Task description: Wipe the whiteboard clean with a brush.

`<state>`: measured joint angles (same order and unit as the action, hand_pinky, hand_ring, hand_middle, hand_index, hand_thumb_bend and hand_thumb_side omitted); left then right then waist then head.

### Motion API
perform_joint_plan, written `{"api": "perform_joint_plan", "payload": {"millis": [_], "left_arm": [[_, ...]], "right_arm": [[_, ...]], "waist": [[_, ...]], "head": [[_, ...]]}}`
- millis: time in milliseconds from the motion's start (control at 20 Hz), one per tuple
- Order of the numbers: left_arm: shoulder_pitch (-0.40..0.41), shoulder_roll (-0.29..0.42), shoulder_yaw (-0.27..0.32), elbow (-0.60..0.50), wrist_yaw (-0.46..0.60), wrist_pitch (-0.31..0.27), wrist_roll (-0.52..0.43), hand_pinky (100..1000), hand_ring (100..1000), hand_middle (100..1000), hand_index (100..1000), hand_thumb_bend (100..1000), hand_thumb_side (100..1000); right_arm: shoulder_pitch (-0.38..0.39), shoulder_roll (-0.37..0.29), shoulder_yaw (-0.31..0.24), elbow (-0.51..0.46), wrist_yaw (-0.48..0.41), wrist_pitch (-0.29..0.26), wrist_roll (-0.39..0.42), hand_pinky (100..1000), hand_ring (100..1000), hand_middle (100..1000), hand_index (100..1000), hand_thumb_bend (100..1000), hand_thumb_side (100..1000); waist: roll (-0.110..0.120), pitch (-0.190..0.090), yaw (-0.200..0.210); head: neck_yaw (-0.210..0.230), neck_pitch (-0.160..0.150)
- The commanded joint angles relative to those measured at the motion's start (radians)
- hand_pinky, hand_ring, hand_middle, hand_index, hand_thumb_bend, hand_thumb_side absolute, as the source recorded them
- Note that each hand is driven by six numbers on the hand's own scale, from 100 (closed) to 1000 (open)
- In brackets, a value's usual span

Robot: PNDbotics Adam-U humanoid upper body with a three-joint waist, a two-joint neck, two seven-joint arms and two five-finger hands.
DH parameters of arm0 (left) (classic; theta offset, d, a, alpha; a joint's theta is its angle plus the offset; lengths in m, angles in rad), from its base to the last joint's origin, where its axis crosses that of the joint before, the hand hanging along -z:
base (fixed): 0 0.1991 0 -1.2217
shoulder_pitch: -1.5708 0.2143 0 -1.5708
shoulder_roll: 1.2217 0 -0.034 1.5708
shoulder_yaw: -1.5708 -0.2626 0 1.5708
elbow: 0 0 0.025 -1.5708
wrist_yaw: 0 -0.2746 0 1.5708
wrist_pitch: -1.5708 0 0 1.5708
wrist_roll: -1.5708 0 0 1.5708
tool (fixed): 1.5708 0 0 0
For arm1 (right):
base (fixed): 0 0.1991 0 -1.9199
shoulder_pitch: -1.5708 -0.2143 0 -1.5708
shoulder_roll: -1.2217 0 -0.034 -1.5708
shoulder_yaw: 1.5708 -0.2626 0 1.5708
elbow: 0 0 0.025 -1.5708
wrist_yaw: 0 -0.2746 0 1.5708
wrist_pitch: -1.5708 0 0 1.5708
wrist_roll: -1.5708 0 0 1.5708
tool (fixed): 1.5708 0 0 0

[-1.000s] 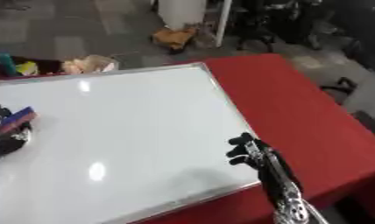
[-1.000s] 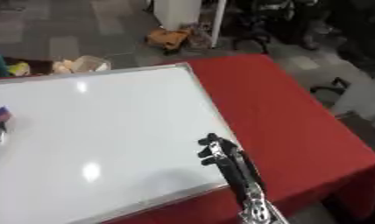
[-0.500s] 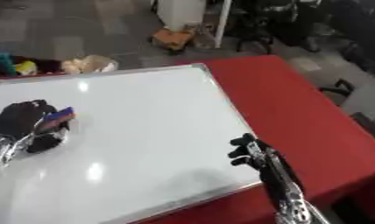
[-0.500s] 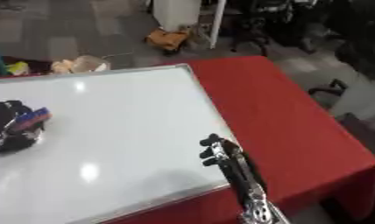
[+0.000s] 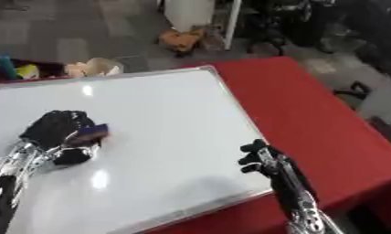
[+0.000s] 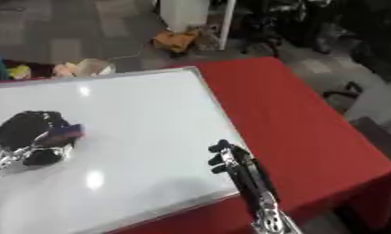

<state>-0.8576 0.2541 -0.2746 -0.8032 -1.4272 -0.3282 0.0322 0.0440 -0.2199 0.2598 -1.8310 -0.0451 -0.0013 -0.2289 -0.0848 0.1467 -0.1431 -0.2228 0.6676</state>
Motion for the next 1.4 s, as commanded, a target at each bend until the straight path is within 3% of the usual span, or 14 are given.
{"api": "perform_joint_plan", "payload": {"millis": [50, 350, 400, 450, 750, 1400], "left_arm": [[0.020, 0.003, -0.022, 0.010, -0.006, 0.004, -0.021, 599, 647, 642, 760, 141, 794], [0.019, 0.038, 0.046, 0.054, -0.050, 0.096, 0.010, 603, 653, 649, 756, 153, 776], [0.018, 0.046, 0.061, 0.066, -0.057, 0.117, 0.017, 604, 655, 651, 756, 100, 614], [0.018, 0.054, 0.078, 0.078, -0.064, 0.138, 0.024, 604, 655, 651, 756, 156, 773], [0.017, 0.091, 0.142, 0.135, -0.079, 0.223, 0.053, 606, 657, 654, 755, 157, 769], [0.025, 0.103, 0.175, 0.153, -0.039, 0.264, 0.062, 597, 642, 640, 759, 134, 778]], "right_arm": [[-0.007, -0.010, -0.003, -0.016, -0.002, -0.005, 0.001, 606, 640, 482, 689, 100, 872], [-0.007, -0.011, -0.004, -0.015, -0.003, -0.005, -0.001, 606, 639, 482, 688, 100, 872], [-0.006, -0.011, -0.005, -0.015, -0.003, -0.006, -0.001, 606, 639, 482, 688, 100, 874], [-0.006, -0.011, -0.005, -0.015, -0.003, -0.006, -0.001, 606, 639, 482, 688, 100, 872], [-0.006, -0.010, -0.006, -0.012, -0.001, -0.006, -0.004, 606, 639, 482, 688, 100, 873], [-0.005, -0.010, -0.007, -0.013, -0.002, -0.007, -0.005, 606, 639, 482, 688, 100, 873]], "waist": [[0.004, -0.006, -0.002], [0.005, -0.007, 0.000], [0.005, -0.007, 0.001], [0.006, -0.007, 0.002], [0.007, -0.006, 0.005], [0.007, -0.006, 0.003]], "head": [[-0.002, -0.002], [-0.006, -0.003], [-0.007, -0.003], [-0.008, -0.003], [-0.011, -0.002], [-0.014, -0.002]]}}
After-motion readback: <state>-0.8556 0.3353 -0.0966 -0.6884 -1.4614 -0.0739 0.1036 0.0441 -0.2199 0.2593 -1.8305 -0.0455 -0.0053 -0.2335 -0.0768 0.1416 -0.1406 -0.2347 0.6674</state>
